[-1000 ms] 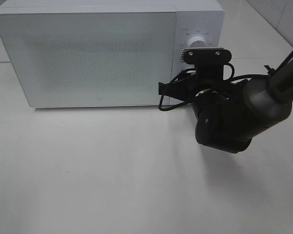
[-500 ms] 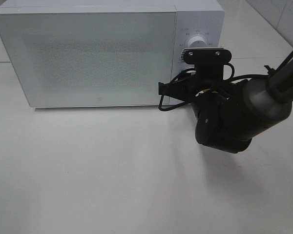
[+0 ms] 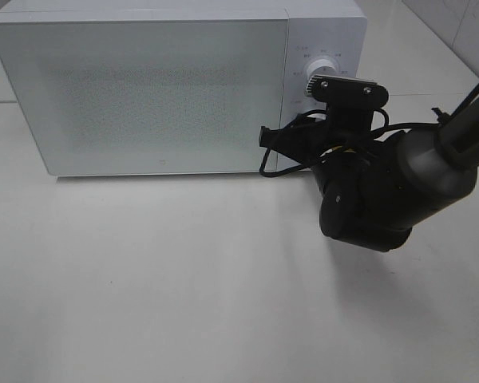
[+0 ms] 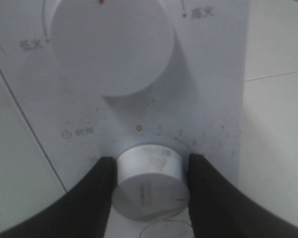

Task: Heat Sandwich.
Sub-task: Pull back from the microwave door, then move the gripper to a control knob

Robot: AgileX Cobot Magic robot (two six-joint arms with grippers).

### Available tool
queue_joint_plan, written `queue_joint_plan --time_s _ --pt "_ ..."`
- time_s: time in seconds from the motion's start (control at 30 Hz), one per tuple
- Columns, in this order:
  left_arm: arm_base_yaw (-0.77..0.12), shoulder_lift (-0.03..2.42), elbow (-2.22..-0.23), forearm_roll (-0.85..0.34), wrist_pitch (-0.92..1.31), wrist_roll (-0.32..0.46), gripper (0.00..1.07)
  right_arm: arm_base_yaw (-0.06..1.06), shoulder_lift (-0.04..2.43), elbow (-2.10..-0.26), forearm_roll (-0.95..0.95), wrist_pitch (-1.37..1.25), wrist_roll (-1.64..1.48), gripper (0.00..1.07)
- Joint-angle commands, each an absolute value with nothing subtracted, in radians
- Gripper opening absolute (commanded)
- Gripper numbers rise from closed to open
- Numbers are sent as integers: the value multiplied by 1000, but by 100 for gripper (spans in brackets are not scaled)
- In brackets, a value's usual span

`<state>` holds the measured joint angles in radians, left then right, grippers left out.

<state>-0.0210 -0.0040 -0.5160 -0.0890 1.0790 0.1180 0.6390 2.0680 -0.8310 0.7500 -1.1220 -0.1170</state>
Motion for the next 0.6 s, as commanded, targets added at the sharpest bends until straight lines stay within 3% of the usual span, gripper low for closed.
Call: queue_joint_plan --time_s 0.03,0.6 --pt "-28 -24 -517 -95 1073 115 100 642 2056 -841 689 -1145 52 1" --pt "-28 -24 -517 -95 1073 115 100 642 2056 -841 628 -1187 652 2"
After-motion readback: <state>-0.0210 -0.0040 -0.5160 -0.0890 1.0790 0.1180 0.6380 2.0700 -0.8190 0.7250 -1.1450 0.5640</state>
